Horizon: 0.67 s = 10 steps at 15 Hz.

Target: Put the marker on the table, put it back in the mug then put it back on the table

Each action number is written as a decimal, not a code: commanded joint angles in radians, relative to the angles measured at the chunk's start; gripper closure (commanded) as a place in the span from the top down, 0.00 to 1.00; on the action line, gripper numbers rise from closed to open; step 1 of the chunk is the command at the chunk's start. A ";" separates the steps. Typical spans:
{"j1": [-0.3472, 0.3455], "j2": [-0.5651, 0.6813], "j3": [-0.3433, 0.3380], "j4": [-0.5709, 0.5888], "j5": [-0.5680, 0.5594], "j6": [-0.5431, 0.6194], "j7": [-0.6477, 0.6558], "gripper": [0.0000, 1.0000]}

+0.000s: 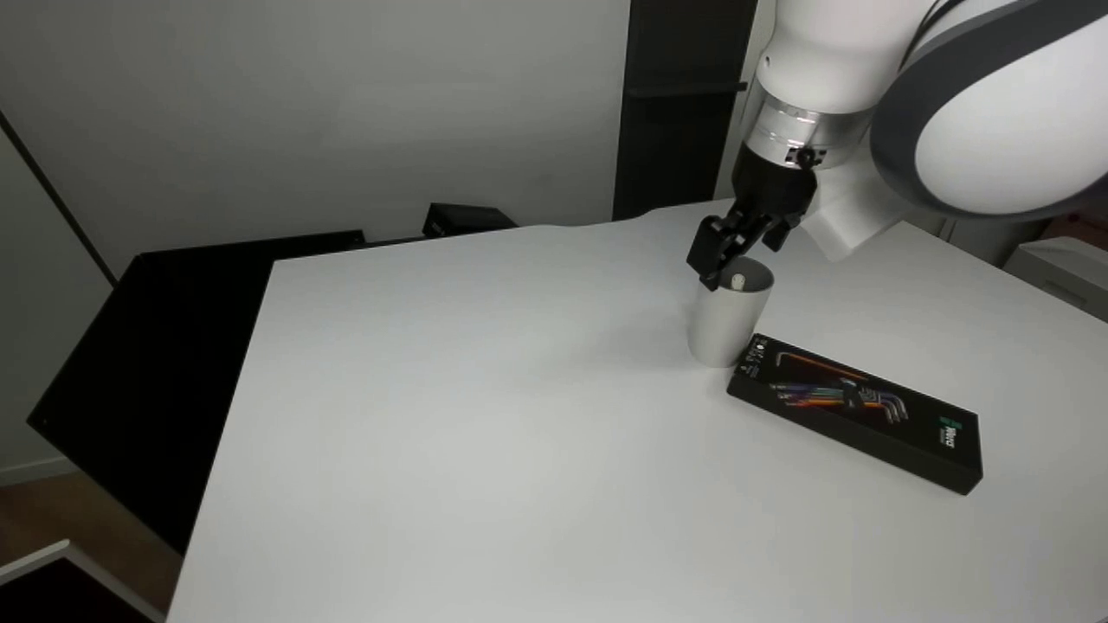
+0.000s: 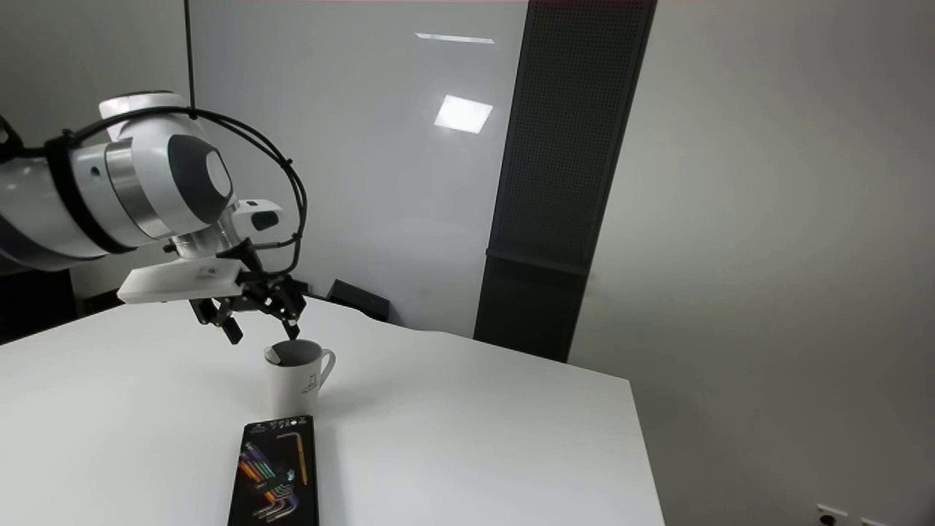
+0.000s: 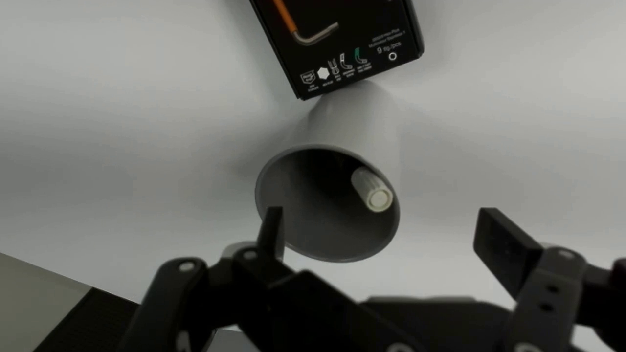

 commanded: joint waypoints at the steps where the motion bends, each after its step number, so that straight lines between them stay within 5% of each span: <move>1: 0.020 0.016 -0.021 -0.001 -0.016 0.022 0.061 1.00; 4: 0.019 0.023 -0.017 0.000 -0.008 0.021 0.065 1.00; 6: 0.018 0.026 -0.016 0.000 -0.005 0.020 0.066 0.75; 10: 0.015 0.024 -0.015 -0.004 0.000 0.023 0.073 0.50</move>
